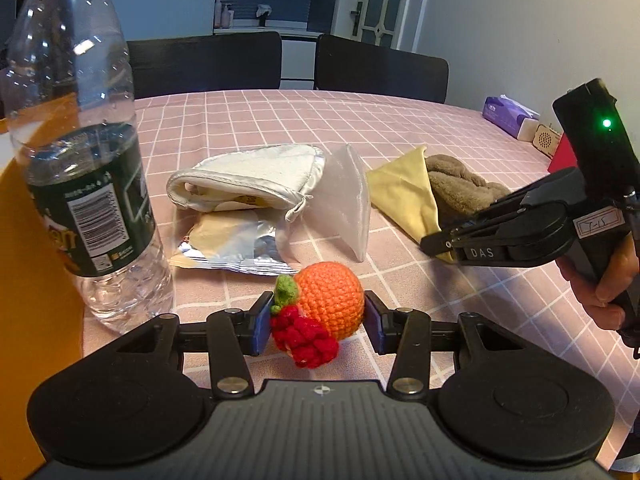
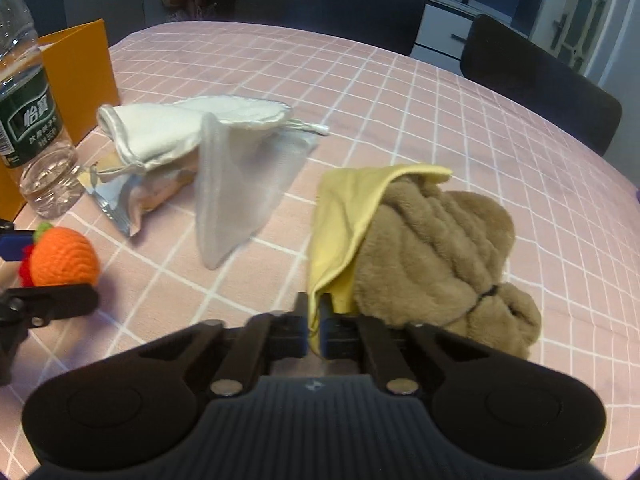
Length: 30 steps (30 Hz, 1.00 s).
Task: Organize soft objects
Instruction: 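Grasp the crocheted strawberry with the left tool while the right tool grasps the yellow cloth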
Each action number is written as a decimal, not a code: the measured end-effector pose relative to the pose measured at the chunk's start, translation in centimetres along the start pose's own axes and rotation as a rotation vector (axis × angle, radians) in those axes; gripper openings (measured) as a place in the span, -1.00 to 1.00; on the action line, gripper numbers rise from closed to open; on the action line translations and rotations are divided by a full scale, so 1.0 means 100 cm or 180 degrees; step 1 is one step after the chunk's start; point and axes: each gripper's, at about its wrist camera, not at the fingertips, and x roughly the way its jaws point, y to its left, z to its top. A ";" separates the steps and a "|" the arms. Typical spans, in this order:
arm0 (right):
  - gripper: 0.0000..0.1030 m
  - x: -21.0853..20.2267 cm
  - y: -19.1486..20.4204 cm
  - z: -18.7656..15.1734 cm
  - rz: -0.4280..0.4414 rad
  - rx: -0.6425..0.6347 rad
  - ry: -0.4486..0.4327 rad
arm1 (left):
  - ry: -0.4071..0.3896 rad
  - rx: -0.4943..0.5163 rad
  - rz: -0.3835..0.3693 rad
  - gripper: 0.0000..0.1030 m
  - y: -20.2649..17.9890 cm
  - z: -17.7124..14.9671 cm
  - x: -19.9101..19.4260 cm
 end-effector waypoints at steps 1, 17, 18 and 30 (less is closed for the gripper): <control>-1.00 -0.003 0.000 -0.001 0.0011 0.0020 0.0014 | -0.0013 -0.0003 -0.0004 0.02 0.000 0.000 -0.003; -1.00 -0.136 0.042 -0.023 0.0348 0.0017 -0.0503 | -0.0371 0.0112 -0.0084 0.02 -0.010 -0.004 -0.086; -1.00 -0.144 0.045 -0.026 0.0380 0.0011 -0.0531 | -0.0386 0.0121 -0.0085 0.02 -0.011 -0.005 -0.092; -1.00 -0.132 0.079 -0.075 0.0175 0.0262 -0.0489 | -0.0250 -0.0031 -0.0190 0.02 -0.010 -0.029 -0.094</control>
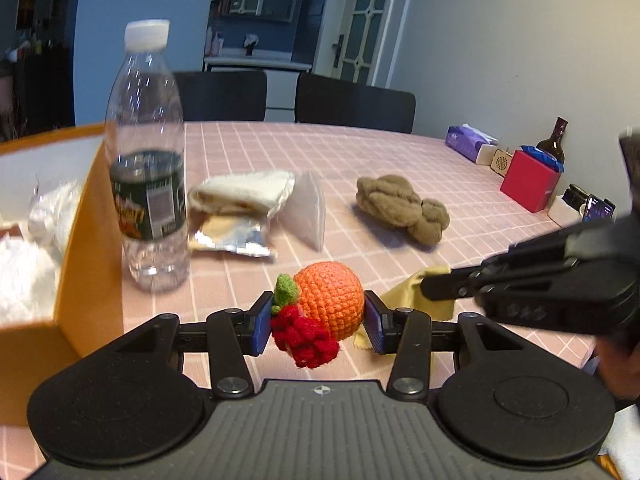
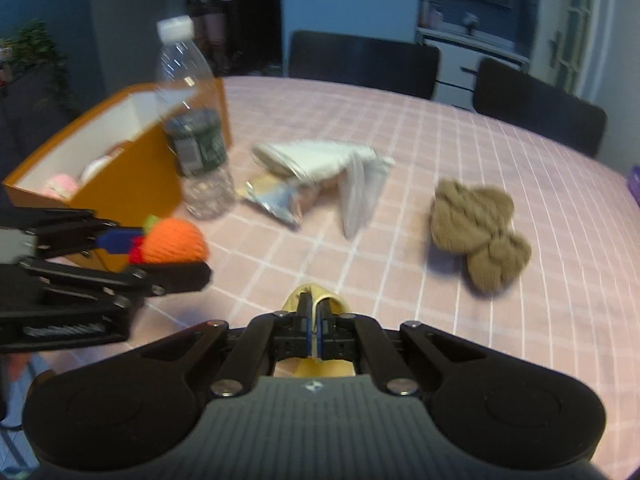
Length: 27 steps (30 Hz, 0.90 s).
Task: Organize soft objects
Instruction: 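Grasp the crocheted strawberry with the left tool while the right tool grasps the yellow cloth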
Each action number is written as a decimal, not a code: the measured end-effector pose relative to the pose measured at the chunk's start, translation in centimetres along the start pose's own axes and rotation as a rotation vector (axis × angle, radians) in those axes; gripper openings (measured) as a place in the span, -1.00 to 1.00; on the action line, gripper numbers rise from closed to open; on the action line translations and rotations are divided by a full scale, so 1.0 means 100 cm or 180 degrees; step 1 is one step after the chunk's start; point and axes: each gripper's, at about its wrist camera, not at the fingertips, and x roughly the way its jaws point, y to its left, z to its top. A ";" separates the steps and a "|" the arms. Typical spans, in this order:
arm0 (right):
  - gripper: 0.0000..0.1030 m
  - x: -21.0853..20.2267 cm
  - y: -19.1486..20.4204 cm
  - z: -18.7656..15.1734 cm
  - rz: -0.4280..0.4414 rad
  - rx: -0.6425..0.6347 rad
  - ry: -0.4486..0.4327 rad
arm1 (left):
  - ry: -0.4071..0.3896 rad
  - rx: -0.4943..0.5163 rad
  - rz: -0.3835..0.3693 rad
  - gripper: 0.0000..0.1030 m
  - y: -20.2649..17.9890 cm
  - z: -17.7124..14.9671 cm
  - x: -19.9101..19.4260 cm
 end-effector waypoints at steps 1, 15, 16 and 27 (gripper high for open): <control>-1.00 0.004 0.000 -0.006 -0.0041 0.0035 -0.0018 | 0.0021 -0.0010 0.0003 0.02 0.000 -0.002 0.001; 0.29 0.023 -0.018 -0.052 -0.0417 0.0551 -0.0018 | 0.0237 -0.0121 -0.0075 0.02 0.005 -0.019 0.020; 0.38 0.023 -0.020 -0.052 -0.0449 0.0576 -0.0050 | 0.0247 -0.0120 -0.0077 0.02 0.005 -0.019 0.021; 0.45 0.054 -0.015 -0.043 -0.0196 0.0441 -0.0091 | 0.0299 -0.0138 -0.0035 0.02 0.006 -0.019 0.029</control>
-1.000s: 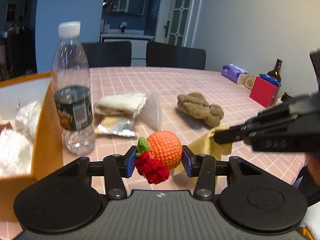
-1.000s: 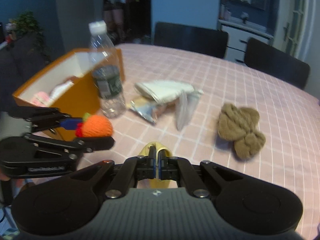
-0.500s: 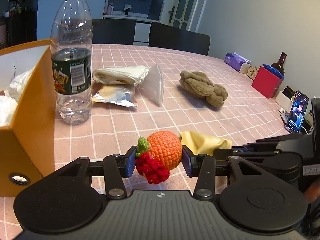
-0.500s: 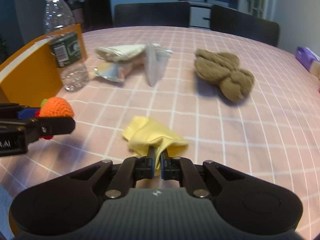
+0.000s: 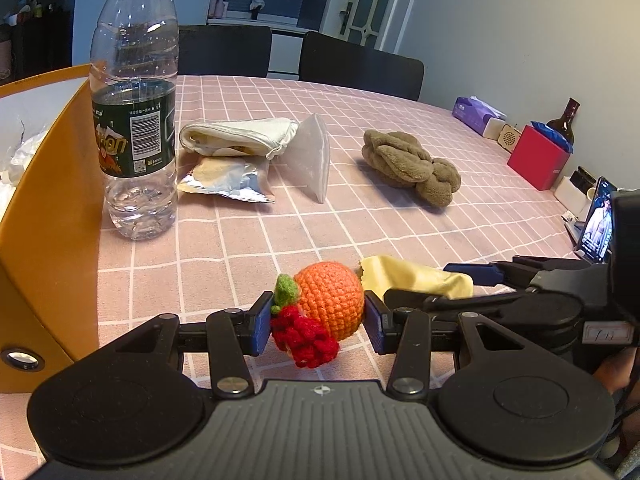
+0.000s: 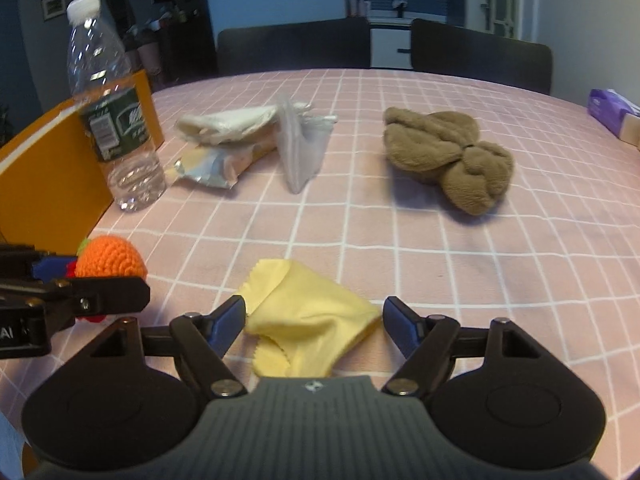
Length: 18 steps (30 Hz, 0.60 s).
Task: Organize soft objects
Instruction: 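Grasp the crocheted strawberry with the left tool while the right tool grasps the yellow cloth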
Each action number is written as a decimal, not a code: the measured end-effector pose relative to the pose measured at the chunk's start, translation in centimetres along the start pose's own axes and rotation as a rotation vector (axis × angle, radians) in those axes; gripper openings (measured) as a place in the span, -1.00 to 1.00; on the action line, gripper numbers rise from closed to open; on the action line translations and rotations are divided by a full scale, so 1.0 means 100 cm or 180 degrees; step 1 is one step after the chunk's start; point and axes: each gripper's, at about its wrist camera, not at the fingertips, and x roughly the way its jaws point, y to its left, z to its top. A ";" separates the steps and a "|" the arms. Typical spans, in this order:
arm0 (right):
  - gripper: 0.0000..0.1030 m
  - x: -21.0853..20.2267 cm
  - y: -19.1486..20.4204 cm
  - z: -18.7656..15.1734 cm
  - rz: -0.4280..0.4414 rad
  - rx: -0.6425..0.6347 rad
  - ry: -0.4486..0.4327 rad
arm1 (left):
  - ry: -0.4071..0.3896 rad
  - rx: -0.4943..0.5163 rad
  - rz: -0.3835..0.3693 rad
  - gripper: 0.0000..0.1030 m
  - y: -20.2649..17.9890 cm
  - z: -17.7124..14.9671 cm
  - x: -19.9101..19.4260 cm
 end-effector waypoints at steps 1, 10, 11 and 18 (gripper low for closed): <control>0.43 0.002 0.002 -0.002 -0.0006 -0.0044 0.0015 | 0.0004 -0.0004 0.0010 0.02 0.000 0.000 0.001; -0.22 0.002 0.000 -0.006 -0.0218 -0.0154 -0.0106 | 0.0012 -0.0009 -0.0005 0.02 0.000 0.002 0.003; -0.33 0.001 -0.001 -0.006 -0.0253 -0.0146 -0.0116 | 0.0007 -0.0003 -0.0008 0.02 0.000 0.002 0.002; -0.93 -0.004 0.002 -0.004 -0.0306 -0.0190 -0.0114 | -0.0104 0.0014 -0.0037 0.02 -0.002 0.005 -0.011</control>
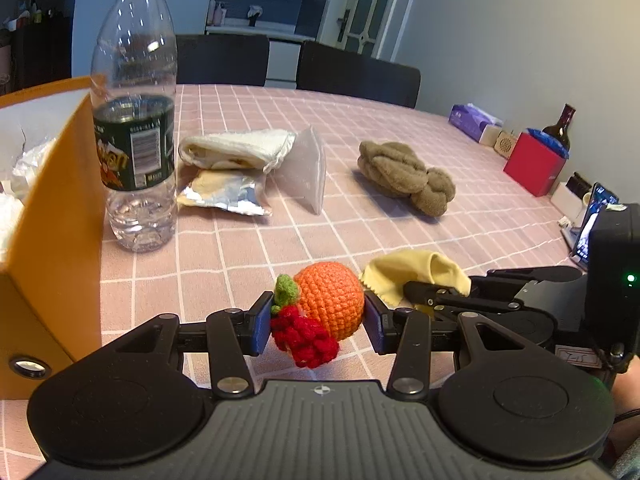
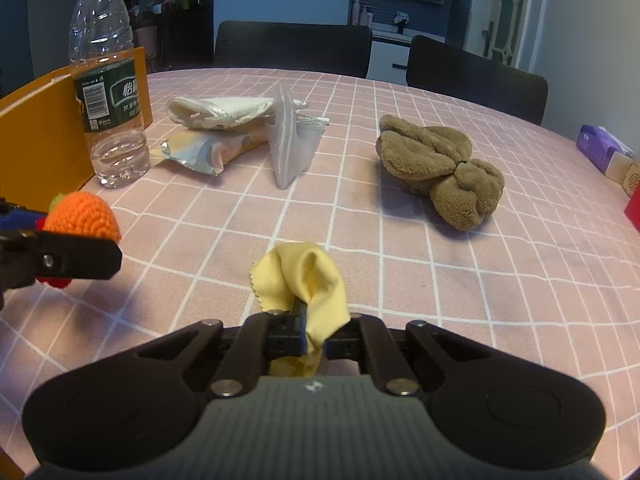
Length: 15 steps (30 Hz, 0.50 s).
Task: Organize soft objects
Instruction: 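Grasp the crocheted strawberry with the left tool while the right tool grasps the yellow cloth, then carry the strawberry and yellow cloth into the orange box and release both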
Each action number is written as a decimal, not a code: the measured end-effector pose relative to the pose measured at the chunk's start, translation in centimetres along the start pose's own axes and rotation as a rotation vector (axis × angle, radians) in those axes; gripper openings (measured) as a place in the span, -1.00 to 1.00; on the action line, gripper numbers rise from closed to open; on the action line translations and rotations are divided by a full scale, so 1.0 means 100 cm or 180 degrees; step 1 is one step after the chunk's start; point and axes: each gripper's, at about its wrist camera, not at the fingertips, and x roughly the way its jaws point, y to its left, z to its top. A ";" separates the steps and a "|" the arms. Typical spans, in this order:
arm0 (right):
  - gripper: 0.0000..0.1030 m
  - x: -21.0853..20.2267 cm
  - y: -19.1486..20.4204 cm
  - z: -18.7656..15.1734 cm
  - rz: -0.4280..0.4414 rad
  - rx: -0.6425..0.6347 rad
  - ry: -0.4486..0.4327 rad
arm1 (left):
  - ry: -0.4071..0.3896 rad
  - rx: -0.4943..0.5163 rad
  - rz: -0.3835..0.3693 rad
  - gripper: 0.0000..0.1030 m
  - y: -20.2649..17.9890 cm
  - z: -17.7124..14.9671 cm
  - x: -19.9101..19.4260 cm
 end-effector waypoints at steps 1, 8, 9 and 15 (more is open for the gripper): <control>-0.93 -0.004 0.000 0.001 -0.0002 0.0020 -0.0021 | -0.0035 -0.0004 -0.0016 0.02 0.000 0.001 -0.005; -0.93 -0.053 0.013 0.021 0.0229 0.0052 -0.0311 | -0.0343 0.0010 -0.0077 0.02 0.001 0.008 -0.048; -0.93 -0.061 0.016 0.025 0.0296 0.0046 -0.0359 | -0.0395 0.0017 -0.0082 0.02 0.001 0.010 -0.056; -0.93 -0.102 0.045 0.057 0.0709 -0.0121 -0.0662 | -0.0670 0.0071 -0.0026 0.02 0.015 0.022 -0.103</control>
